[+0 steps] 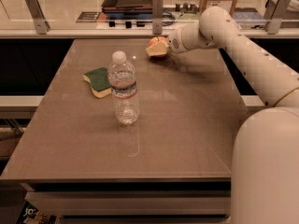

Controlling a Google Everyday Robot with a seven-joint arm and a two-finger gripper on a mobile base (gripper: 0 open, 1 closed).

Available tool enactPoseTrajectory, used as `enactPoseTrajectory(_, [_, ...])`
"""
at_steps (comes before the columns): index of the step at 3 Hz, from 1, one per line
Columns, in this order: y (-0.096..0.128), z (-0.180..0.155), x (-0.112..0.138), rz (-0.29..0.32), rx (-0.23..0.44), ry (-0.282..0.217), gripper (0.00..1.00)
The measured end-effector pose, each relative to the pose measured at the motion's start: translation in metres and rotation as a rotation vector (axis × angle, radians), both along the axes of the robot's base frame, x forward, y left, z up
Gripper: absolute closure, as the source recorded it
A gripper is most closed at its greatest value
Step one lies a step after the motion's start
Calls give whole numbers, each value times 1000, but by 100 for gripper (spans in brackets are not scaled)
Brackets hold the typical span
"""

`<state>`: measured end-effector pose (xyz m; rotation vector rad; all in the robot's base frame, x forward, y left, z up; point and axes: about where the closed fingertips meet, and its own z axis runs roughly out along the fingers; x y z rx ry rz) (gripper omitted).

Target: Move apple near water bottle

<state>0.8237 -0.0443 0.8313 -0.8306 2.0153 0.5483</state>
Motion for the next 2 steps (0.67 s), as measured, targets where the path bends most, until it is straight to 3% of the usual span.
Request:
enactPoseTrajectory(1, [2, -2, 0, 3, 0, 3, 100])
enactPoseTrajectory(2, [2, -2, 0, 3, 0, 3, 100])
